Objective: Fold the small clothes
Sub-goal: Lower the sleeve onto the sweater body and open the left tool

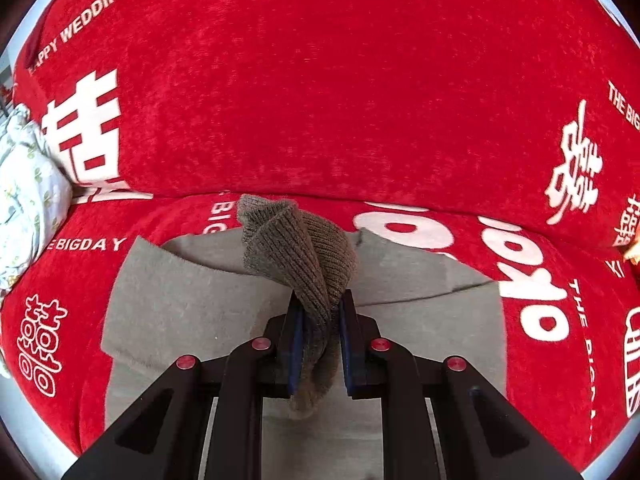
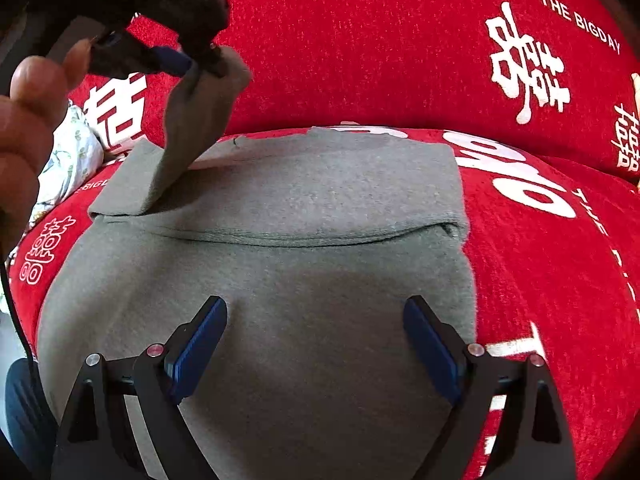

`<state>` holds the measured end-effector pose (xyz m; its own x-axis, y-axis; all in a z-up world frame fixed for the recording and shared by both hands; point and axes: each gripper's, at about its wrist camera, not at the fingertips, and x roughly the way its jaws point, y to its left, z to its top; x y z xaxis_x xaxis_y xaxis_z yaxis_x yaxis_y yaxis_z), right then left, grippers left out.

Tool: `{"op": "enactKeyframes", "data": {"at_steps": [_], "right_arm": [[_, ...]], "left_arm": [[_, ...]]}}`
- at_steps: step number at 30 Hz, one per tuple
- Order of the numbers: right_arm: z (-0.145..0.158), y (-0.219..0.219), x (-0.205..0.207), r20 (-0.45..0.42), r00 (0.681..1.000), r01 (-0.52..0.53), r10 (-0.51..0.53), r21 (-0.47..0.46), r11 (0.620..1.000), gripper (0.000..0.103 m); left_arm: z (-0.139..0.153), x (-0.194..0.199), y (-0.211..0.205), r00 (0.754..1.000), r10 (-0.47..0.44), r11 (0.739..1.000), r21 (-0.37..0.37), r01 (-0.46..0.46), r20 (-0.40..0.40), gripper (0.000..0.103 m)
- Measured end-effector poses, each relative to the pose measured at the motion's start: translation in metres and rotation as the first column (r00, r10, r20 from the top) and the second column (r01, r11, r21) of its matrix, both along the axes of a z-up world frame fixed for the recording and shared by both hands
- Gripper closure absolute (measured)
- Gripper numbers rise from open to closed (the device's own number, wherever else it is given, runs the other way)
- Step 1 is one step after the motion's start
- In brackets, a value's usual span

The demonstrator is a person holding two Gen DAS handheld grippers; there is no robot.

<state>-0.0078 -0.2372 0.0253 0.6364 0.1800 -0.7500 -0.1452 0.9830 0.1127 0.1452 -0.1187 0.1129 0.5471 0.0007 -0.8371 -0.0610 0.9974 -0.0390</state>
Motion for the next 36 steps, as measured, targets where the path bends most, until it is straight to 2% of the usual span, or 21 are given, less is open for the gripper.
{"op": "enactKeyframes", "data": {"at_steps": [11,20,25,29,33,36], "right_arm": [[0.002,-0.009,-0.004,0.007,1.000,0.006,-0.006,0.026,1.000,0.011],[0.001,-0.009,-0.005,0.016,1.000,-0.001,0.001,0.019,1.000,0.011],[0.000,-0.007,-0.006,0.025,1.000,-0.005,0.005,0.004,1.000,0.011],[0.001,-0.006,-0.007,0.028,1.000,-0.005,0.005,0.000,1.000,0.011],[0.000,-0.004,-0.007,0.031,0.999,-0.009,0.009,-0.016,1.000,0.011],[0.000,-0.001,-0.008,0.033,0.999,-0.014,0.015,-0.035,0.999,0.011]], "left_arm": [[-0.008,-0.002,-0.041,0.994,-0.107,0.994,-0.016,0.107,-0.016,0.086],[-0.027,0.002,-0.062,0.984,-0.166,0.986,-0.019,0.165,-0.059,0.086],[-0.037,0.002,-0.071,0.974,-0.213,0.976,-0.051,0.210,-0.075,0.086],[-0.049,0.004,-0.075,0.960,-0.264,0.959,-0.131,0.251,-0.092,0.086],[-0.061,0.005,-0.077,0.940,-0.328,0.920,-0.256,0.296,-0.095,0.086],[-0.068,0.005,-0.084,0.929,-0.358,0.910,-0.259,0.323,-0.100,0.086]]}}
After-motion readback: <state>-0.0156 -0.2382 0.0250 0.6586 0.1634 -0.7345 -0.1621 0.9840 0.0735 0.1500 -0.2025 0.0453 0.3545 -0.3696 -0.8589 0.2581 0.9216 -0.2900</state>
